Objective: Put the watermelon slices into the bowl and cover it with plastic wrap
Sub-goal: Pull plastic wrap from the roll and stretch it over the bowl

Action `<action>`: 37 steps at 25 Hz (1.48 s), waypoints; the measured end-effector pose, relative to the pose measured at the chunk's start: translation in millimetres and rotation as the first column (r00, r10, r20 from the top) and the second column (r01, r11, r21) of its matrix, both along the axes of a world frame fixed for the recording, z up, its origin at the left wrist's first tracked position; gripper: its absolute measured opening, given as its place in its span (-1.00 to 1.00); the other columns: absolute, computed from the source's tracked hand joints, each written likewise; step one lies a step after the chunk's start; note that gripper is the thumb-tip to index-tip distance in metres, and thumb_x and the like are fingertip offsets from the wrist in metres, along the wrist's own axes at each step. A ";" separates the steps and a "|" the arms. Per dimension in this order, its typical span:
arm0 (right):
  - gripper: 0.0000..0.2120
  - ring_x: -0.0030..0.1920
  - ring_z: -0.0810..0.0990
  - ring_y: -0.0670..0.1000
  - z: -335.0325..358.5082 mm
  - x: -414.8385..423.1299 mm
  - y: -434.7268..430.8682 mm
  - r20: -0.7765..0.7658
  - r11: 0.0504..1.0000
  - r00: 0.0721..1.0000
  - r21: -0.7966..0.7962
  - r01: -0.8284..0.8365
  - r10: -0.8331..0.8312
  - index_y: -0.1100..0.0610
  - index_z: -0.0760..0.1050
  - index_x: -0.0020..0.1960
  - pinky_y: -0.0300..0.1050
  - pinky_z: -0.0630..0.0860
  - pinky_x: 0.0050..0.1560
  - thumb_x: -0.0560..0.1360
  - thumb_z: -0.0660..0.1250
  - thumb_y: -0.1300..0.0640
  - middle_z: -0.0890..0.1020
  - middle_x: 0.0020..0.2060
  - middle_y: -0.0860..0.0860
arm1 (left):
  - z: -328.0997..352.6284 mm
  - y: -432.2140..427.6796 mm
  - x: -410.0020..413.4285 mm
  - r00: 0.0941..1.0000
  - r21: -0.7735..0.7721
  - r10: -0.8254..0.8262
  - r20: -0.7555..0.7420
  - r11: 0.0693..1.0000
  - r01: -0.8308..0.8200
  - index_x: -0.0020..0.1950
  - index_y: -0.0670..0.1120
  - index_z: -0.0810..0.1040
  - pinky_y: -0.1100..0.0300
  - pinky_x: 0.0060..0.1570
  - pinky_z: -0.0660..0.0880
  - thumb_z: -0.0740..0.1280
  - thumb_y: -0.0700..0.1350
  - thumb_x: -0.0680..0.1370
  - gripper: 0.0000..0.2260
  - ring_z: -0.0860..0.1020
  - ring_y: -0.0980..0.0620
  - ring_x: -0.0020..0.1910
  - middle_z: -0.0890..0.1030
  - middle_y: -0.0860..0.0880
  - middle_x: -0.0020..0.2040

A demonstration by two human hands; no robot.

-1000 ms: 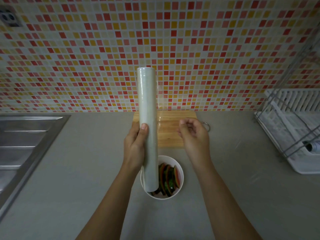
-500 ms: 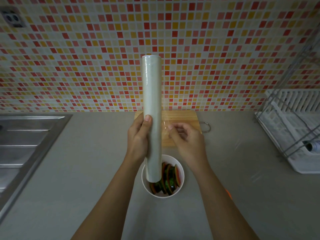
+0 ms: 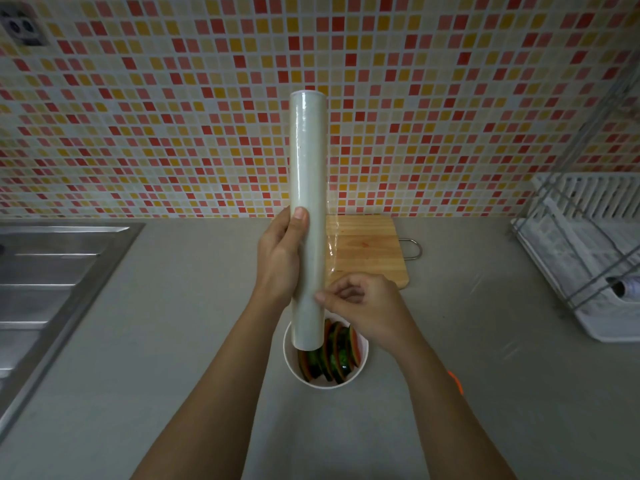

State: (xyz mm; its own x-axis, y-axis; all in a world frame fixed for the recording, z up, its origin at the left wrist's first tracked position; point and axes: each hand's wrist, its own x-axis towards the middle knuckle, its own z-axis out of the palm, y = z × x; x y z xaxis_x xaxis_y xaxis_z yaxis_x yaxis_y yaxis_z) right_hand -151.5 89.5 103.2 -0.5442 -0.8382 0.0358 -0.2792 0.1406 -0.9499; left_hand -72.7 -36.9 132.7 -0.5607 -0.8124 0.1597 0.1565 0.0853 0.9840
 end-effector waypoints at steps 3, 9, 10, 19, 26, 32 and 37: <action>-0.90 -0.30 0.62 -0.20 1.8 -5.6 2.3 -0.024 1.000 0.999 0.015 -0.025 0.025 -0.07 0.58 -0.30 -0.36 0.51 -0.25 0.35 0.48 0.02 0.66 -0.38 -0.16 | 1.3 -3.7 -0.1 1.000 0.030 -0.018 0.015 0.999 0.018 -0.08 -0.10 0.58 -0.02 -0.16 0.50 0.23 0.12 0.55 -0.69 0.55 -0.11 -0.18 0.57 -0.20 -0.15; -0.66 -0.17 0.64 -0.18 2.1 -10.2 13.5 0.042 0.967 0.987 0.202 -0.158 0.152 -0.08 0.60 -0.18 -0.25 0.52 -0.17 0.20 0.45 -0.29 0.67 -0.22 -0.13 | 5.0 -6.6 -0.9 0.999 0.107 -0.030 -0.020 0.994 0.032 -0.01 -0.14 0.59 -0.04 -0.12 0.51 0.23 0.10 0.57 -0.68 0.55 -0.14 -0.16 0.57 -0.23 -0.11; -0.72 -0.20 0.63 -0.20 -1.1 -5.6 12.3 0.026 0.969 0.988 0.192 -0.156 0.154 -0.09 0.60 -0.22 -0.24 0.52 -0.18 0.22 0.47 -0.24 0.67 -0.26 -0.15 | 5.9 -6.0 -1.1 0.999 0.109 -0.030 -0.021 0.994 0.032 -0.01 -0.12 0.59 0.00 -0.14 0.52 0.22 0.10 0.57 -0.69 0.56 -0.12 -0.17 0.58 -0.19 -0.12; -0.64 -0.09 0.59 -0.21 -1.9 -23.7 25.9 0.034 0.923 0.974 0.313 -0.224 0.224 -0.10 0.58 -0.12 -0.24 0.48 -0.10 0.21 0.46 -0.28 0.64 -0.19 -0.18 | 13.6 -8.9 -2.3 0.998 0.130 -0.019 0.065 0.992 0.010 -0.05 -0.11 0.58 -0.11 -0.09 0.56 0.25 0.16 0.53 -0.66 0.55 -0.14 -0.16 0.54 -0.17 -0.12; -0.91 -0.13 0.66 -0.09 -28.4 -15.5 24.7 0.224 0.912 0.932 0.235 -0.337 0.287 -0.04 0.60 -0.15 -0.19 0.57 -0.13 0.40 0.44 -0.03 0.68 -0.22 -0.08 | 12.5 -6.9 -1.3 0.987 0.123 -0.052 0.152 0.992 0.034 -0.10 -0.17 0.56 0.03 -0.21 0.50 0.23 0.21 0.51 -0.58 0.57 -0.12 -0.21 0.57 -0.22 -0.15; -0.27 -0.06 0.62 -0.03 -18.1 -11.3 -2.5 0.445 0.980 0.882 0.184 0.076 -0.152 -0.08 0.54 0.02 -0.06 0.57 -0.11 0.24 -0.09 -0.54 0.63 -0.10 -0.04 | -13.2 9.5 10.0 0.933 0.162 -0.114 0.342 0.985 0.061 0.07 -0.09 0.60 0.19 -0.35 0.53 0.18 0.21 0.55 -0.58 0.63 0.03 -0.31 0.65 -0.07 -0.20; -0.55 -0.34 0.63 -0.08 -23.9 11.8 -30.4 0.398 0.923 0.842 0.033 0.384 -0.365 -0.04 0.57 -0.30 -0.09 0.55 -0.34 0.47 0.12 -0.33 0.63 -0.40 -0.09 | -43.9 35.4 15.4 0.911 0.230 -0.191 0.366 0.967 0.111 0.00 -0.07 0.66 0.04 -0.20 0.64 0.13 0.15 0.60 -0.59 0.70 -0.07 -0.25 0.72 -0.16 -0.16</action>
